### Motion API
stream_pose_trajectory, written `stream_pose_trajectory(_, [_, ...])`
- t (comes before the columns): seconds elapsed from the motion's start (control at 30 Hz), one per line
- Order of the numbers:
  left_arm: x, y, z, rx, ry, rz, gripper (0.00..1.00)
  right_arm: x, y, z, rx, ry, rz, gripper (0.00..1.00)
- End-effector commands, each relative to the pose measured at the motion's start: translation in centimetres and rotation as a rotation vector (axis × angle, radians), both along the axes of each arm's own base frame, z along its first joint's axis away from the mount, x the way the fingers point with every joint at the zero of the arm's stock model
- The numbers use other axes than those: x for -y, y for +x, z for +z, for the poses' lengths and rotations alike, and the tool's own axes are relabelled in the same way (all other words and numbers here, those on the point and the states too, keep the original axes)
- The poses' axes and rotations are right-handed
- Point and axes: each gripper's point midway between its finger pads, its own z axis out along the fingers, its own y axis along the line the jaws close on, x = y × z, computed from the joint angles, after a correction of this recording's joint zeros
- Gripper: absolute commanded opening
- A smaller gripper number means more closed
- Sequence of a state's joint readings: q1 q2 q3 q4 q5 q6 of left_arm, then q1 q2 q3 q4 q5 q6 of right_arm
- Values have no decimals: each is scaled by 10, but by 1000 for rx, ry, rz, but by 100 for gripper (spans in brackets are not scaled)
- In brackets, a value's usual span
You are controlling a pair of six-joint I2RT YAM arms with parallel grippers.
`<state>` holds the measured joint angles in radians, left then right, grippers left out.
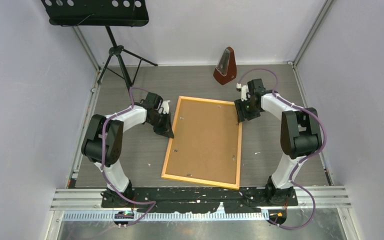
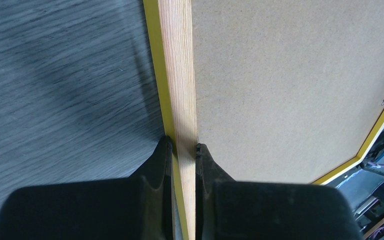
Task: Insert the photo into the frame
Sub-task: Install the photo frame at the center of the board.
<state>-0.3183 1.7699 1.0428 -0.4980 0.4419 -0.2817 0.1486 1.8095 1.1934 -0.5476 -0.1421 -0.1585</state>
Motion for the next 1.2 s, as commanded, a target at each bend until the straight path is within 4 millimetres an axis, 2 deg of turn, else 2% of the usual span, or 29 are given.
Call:
stream_pose_trajectory(0.0, [-11,1,-20,9,52,-14,0,-3,11,5,18,12,-1,57])
stream_pose_trajectory(0.6, [-11,1,-20,5,51,-14,0,-8,-5,-20,-34,-42,48,55])
stream_pose_trajectory(0.93, [-12,1,-21,1,48,-6,0,-7,-11,-6,-35,-61,157,53])
stream_pose_trajectory(1.17, [-13,1,-21,1,49,-5,0,-7,-15,-5,-74,-75,271,54])
